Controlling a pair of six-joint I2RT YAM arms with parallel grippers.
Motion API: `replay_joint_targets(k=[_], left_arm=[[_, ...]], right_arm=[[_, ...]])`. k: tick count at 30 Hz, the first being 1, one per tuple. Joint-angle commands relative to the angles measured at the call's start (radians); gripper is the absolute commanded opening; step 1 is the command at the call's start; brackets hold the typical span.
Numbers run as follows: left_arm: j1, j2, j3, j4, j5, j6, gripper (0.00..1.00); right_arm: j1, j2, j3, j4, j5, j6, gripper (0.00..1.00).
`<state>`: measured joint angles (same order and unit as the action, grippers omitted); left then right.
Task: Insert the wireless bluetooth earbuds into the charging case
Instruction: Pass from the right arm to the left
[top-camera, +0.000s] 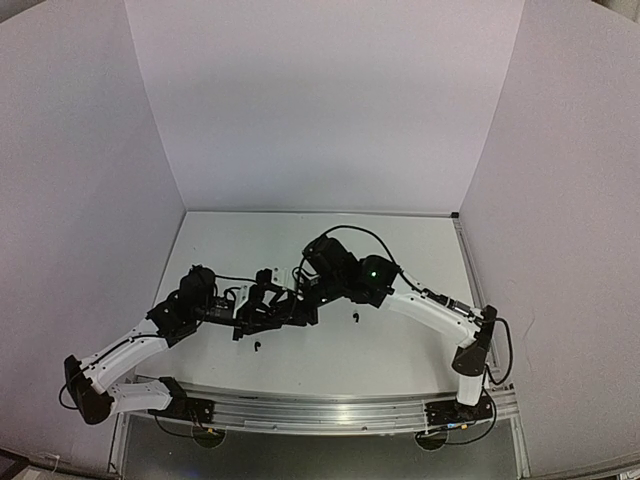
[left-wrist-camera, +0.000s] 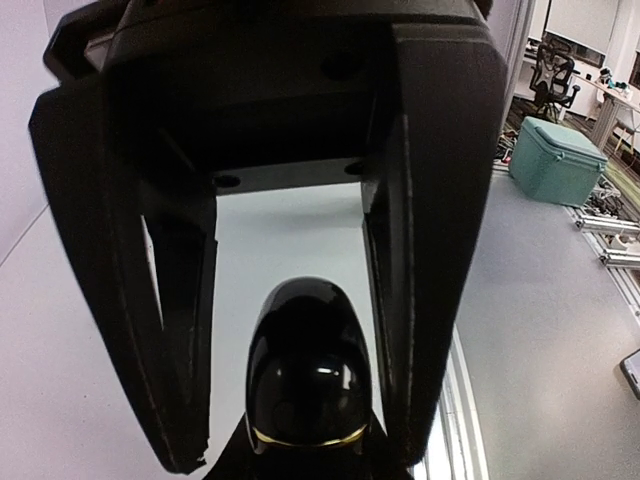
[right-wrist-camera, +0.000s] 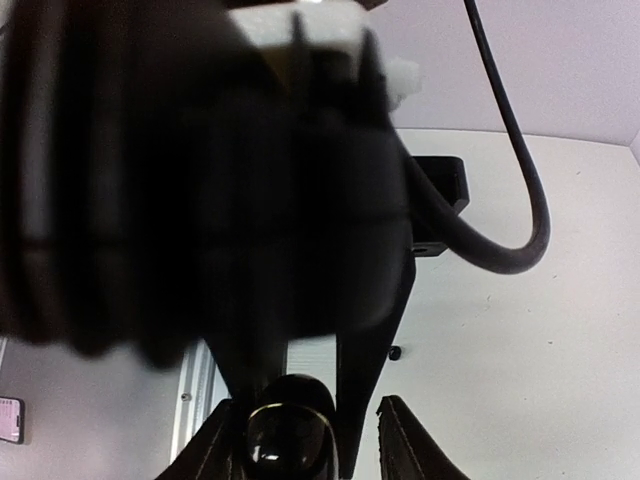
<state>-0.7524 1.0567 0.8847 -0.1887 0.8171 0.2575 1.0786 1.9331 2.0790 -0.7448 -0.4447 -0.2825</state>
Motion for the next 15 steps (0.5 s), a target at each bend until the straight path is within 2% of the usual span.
replay_joint_targets(k=[1,8,15], left_arm=[[-0.008,-0.039,-0.007,0.116,-0.005,-0.052,0.0],[-0.008,-0.054,-0.015,0.114,-0.017,-0.088,0.0],[-0.008,-0.053,-0.035,0.209,0.007,-0.172,0.0]], right_arm=[[0.001,0.027,0.05,0.023,-0.009,0.042,0.54],[-0.003,-0.035,0.018,0.024,-0.018,0.068,0.57],[-0.017,-0.091,-0.034,0.035,-0.032,0.134,0.58]])
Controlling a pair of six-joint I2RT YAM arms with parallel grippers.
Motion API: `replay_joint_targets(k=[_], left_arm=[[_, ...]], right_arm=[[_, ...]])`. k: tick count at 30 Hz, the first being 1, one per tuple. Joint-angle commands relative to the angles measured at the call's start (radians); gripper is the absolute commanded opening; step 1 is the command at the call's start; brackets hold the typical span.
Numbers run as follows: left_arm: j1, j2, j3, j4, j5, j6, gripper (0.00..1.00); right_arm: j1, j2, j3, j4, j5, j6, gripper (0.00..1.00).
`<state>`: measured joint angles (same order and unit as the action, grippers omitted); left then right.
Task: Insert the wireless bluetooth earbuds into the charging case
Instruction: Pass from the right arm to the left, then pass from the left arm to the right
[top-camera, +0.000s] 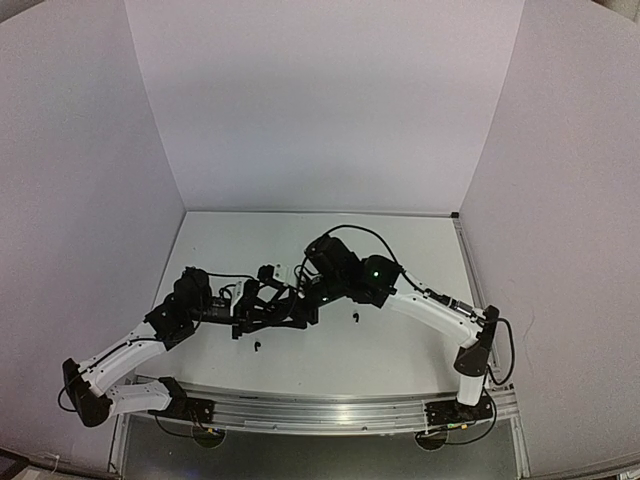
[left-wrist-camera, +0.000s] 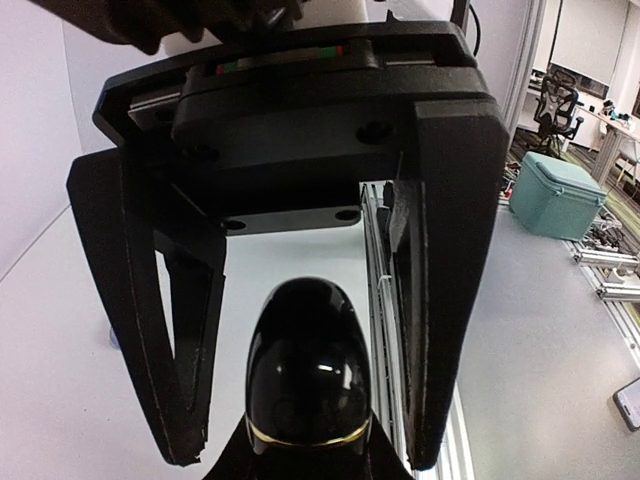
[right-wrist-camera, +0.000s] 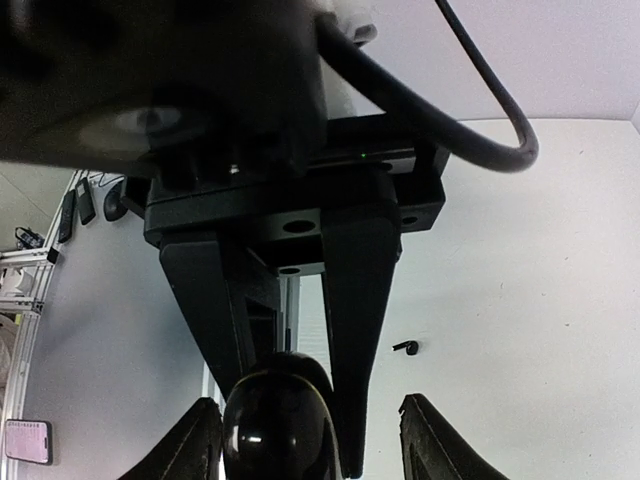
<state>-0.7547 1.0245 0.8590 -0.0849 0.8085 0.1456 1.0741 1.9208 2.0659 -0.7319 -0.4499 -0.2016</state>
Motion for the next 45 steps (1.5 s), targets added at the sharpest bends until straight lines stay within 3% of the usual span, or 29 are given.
replay_joint_targets(k=[1,5,14,26,28,30,33,37,45], left_arm=[[-0.006,-0.02,-0.012,0.114,0.02,-0.067,0.0],[-0.006,-0.014,-0.017,0.141,0.038,-0.102,0.0],[-0.006,-0.01,-0.006,0.154,0.068,-0.136,0.0],[-0.006,-0.001,0.003,0.144,0.101,-0.137,0.0],[-0.006,0.005,0.009,0.12,0.117,-0.128,0.08],[-0.005,0.015,0.029,0.047,0.14,-0.076,0.32],[-0.003,0.041,0.083,-0.097,0.171,0.066,0.45],[-0.002,0.074,0.147,-0.245,0.192,0.203,0.44],[-0.002,0.095,0.201,-0.345,0.19,0.285,0.37]], right_arm=[[-0.013,-0.083,-0.023,0.026,-0.026,0.059,0.58],[-0.015,-0.098,-0.043,0.054,-0.043,0.073,0.48],[-0.025,-0.132,-0.094,0.084,-0.063,0.092,0.39],[-0.027,-0.129,-0.102,0.091,-0.074,0.097,0.0],[-0.027,-0.133,-0.118,0.089,-0.054,0.092,0.0],[-0.027,-0.136,-0.135,0.087,-0.033,0.085,0.0],[-0.027,-0.131,-0.145,0.081,-0.015,0.062,0.0],[-0.026,-0.128,-0.136,0.067,0.008,0.031,0.0],[-0.018,-0.086,-0.076,-0.029,0.033,-0.011,0.0]])
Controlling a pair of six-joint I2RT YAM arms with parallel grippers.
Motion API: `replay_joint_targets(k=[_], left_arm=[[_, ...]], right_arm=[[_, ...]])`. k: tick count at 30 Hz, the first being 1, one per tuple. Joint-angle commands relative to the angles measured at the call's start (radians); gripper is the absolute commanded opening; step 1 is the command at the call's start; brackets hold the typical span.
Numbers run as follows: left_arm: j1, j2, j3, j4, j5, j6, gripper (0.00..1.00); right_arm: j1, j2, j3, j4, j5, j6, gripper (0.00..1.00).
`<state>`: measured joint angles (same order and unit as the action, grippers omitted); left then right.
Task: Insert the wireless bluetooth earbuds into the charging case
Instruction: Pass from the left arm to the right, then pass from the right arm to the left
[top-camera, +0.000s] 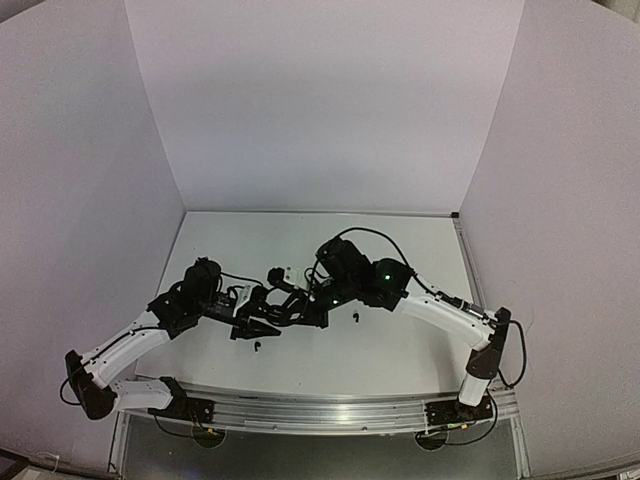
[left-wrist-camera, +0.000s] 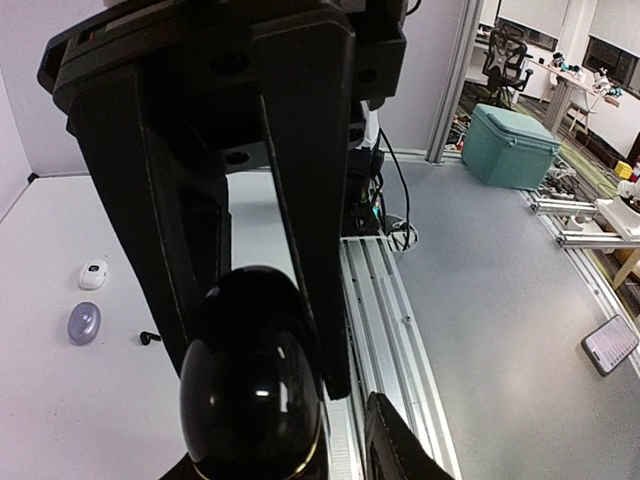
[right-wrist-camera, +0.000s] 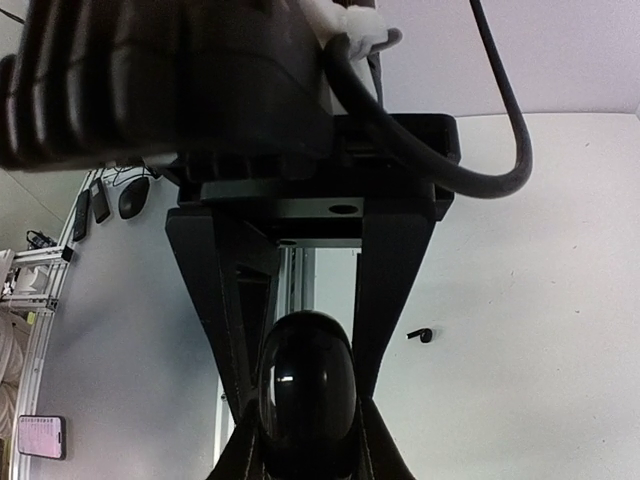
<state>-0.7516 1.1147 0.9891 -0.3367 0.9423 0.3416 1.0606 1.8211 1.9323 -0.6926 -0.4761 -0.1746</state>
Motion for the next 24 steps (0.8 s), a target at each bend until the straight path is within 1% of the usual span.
replay_joint_targets(k=[1,7,14,24], left_arm=[[-0.005,0.009,0.079,-0.109,0.054,0.095,0.37],[-0.005,0.022,0.097,-0.131,0.054,0.102,0.3],[-0.005,0.026,0.103,-0.135,0.042,0.099,0.29],[-0.005,0.041,0.119,-0.145,0.019,0.064,0.31]], right_arm=[[-0.001,0.02,0.068,-0.079,0.065,-0.043,0.0],[0.008,0.032,0.088,-0.095,0.092,-0.056,0.0],[0.02,0.041,0.097,-0.11,0.135,-0.059,0.0],[0.032,0.084,0.156,-0.15,0.177,-0.05,0.0]])
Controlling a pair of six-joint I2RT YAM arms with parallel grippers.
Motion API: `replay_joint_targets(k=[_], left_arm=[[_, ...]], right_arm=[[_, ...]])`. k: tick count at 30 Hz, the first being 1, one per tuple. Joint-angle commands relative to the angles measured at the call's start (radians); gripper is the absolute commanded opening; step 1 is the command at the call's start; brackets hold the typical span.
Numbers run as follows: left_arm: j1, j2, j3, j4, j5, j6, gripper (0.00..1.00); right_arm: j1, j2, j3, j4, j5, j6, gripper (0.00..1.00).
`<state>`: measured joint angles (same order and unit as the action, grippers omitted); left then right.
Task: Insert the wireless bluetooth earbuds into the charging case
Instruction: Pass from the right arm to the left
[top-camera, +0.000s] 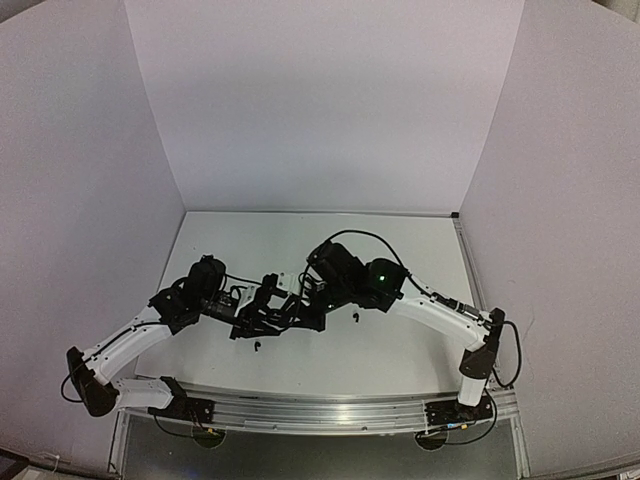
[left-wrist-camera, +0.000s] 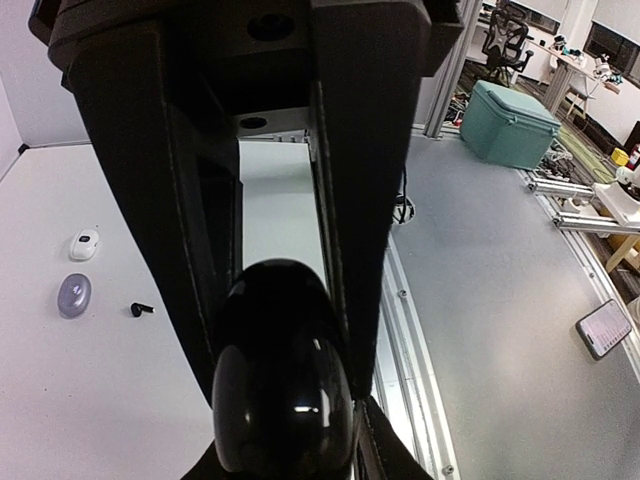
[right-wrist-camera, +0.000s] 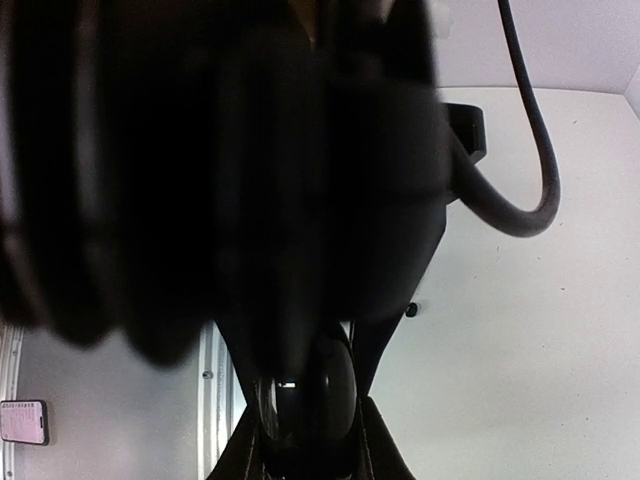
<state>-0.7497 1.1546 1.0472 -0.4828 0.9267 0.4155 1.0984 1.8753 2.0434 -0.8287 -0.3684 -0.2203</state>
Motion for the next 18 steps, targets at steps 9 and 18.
replay_joint_targets(k=[9,18], left_arm=[[-0.007,-0.001,0.058,0.016,0.022,-0.034,0.29],[-0.007,-0.004,0.054,0.018,0.023,-0.028,0.25]], right_arm=[[-0.006,0.047,0.064,-0.039,0.097,0.017,0.0],[-0.005,0.067,0.073,-0.055,0.103,0.021,0.0]])
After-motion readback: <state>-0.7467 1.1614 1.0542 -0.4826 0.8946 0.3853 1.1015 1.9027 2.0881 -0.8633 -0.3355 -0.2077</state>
